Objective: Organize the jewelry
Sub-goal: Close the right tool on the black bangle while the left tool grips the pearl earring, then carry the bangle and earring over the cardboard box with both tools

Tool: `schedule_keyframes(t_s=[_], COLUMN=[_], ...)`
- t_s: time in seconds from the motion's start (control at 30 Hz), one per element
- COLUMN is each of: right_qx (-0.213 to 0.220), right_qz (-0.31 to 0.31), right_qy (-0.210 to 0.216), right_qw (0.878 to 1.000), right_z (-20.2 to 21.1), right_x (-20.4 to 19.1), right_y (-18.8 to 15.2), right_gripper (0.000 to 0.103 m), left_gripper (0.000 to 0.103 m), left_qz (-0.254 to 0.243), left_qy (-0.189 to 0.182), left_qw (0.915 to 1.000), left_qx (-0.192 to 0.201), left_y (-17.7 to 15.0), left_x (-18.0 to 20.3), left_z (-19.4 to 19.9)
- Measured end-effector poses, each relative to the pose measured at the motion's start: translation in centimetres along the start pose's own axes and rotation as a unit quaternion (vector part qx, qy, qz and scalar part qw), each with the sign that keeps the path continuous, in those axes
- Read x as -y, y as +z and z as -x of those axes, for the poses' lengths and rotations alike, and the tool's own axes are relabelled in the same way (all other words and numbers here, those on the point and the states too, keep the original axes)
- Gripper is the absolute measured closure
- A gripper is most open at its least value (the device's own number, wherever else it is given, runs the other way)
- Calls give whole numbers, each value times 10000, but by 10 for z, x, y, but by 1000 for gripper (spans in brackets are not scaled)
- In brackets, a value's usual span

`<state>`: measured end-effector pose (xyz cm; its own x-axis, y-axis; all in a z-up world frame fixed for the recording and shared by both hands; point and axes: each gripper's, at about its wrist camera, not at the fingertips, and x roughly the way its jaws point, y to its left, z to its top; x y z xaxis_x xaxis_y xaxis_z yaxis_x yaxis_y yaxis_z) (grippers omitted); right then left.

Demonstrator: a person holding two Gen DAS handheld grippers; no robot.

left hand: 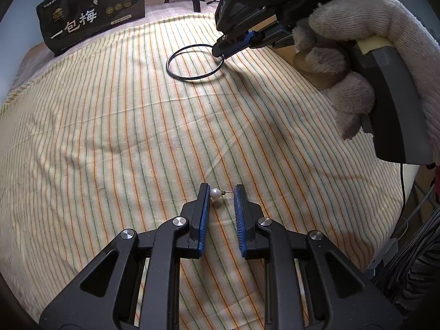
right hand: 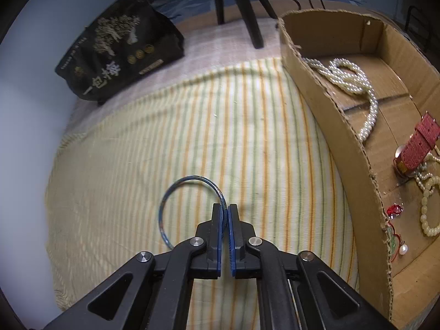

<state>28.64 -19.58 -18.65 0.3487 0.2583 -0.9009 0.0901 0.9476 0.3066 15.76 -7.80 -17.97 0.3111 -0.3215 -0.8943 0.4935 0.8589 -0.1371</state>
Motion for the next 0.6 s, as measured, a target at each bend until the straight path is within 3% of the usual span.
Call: schedule_keyframes(t_s=[0.2, 0.6], right_qx=[131, 487], right_qz=[116, 566], right_qy=[225, 203], right_qw=[9996, 9970], right_z=[14, 48], right_x=[-15, -42], right_y=[-2, -6], right_gripper=[102, 102], left_gripper=[87, 87], left_qz=[49, 197], left_qy=[-6, -15], left_qw=[10000, 9994], left_qx=[55, 292], left_y=[1, 1], left_x=[-6, -11], left_z=[8, 32])
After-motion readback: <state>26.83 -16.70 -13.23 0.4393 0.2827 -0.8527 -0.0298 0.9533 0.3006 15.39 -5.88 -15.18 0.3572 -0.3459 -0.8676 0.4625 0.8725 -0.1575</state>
